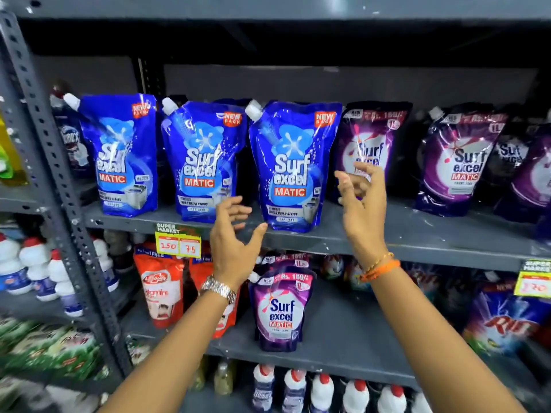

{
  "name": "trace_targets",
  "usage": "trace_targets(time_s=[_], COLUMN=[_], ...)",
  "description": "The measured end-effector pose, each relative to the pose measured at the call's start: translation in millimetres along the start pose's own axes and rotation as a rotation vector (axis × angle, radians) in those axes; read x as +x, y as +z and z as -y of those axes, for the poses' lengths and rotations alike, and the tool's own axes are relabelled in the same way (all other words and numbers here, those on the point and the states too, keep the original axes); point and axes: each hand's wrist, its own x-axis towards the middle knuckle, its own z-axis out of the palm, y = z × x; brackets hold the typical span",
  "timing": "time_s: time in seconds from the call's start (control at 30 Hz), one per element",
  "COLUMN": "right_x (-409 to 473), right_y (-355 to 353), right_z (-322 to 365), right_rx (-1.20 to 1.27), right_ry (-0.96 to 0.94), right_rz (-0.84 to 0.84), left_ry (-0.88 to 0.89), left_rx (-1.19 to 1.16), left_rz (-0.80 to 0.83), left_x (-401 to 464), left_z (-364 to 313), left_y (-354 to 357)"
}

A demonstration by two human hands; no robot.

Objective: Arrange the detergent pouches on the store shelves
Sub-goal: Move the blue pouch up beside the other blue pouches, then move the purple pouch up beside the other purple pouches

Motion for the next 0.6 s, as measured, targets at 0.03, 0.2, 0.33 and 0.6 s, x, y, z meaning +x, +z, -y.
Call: trace_targets(time_s=[0.03, 0.2, 0.33, 0.6], right_x=[-16.3, -102.4, -142.2, -152.8], right_y=[-5.8, -21.4, -22.8, -11.0], right_z=[-2.6, -37.0, -103.9, -209.2], right_rx=[0.051, 0.192, 0.124, -0.025], right_ry=[-0.007, 0.082, 0.284, 0.618], right_rz=[0.004, 0.097, 0.018, 0.227], left_ry=[0.001, -0.175, -0.355, -0.657], left_rx=[0.008, 0.017, 0.186, 0.214], left_rz=[-0.022, 0.01, 0.205, 0.516], left_x=[-17.7, -100.0, -145.3, -166.4], left_z=[7.6, 67.4, 119.2, 179.9], left_y=[-1.2, 0.6, 4.4, 34.5])
